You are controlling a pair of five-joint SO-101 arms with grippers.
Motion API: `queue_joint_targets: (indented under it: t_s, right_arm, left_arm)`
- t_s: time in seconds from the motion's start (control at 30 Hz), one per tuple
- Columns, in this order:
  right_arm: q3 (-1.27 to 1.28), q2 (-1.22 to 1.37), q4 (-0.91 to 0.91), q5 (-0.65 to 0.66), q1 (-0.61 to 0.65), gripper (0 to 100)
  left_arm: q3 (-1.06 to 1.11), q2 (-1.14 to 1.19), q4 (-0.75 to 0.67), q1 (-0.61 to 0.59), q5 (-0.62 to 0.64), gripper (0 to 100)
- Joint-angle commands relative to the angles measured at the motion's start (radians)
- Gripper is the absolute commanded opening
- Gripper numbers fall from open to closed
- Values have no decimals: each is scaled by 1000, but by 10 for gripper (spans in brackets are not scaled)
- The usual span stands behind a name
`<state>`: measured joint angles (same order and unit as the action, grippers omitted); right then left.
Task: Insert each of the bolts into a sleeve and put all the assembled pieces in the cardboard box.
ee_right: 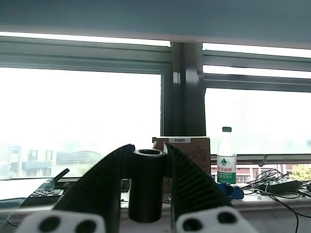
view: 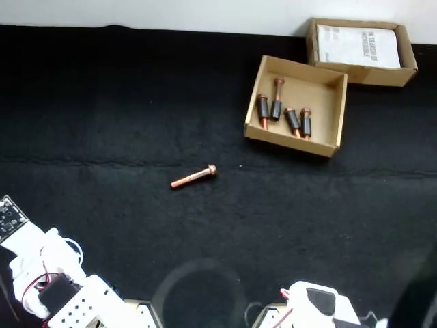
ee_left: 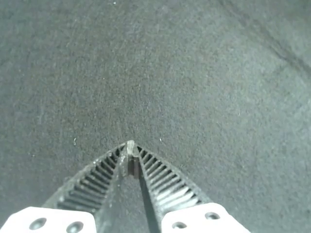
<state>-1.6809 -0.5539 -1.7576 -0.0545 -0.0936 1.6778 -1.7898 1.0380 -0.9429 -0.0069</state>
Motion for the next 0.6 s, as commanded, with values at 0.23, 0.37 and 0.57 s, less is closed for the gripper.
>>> queue_joint_targets:
  t_s: [0.23,0.37,0.57]
  right_arm:
    - [414,-283,-7,8,-8,6]
    - [763,-437,-2,6,-8,6]
    - [1237,-601,107,6,-7,6]
  left_arm:
    - [16,-8,5,24,-103,10]
    - [18,-8,5,48,-104,10]
    - [18,-8,5,48,-104,10]
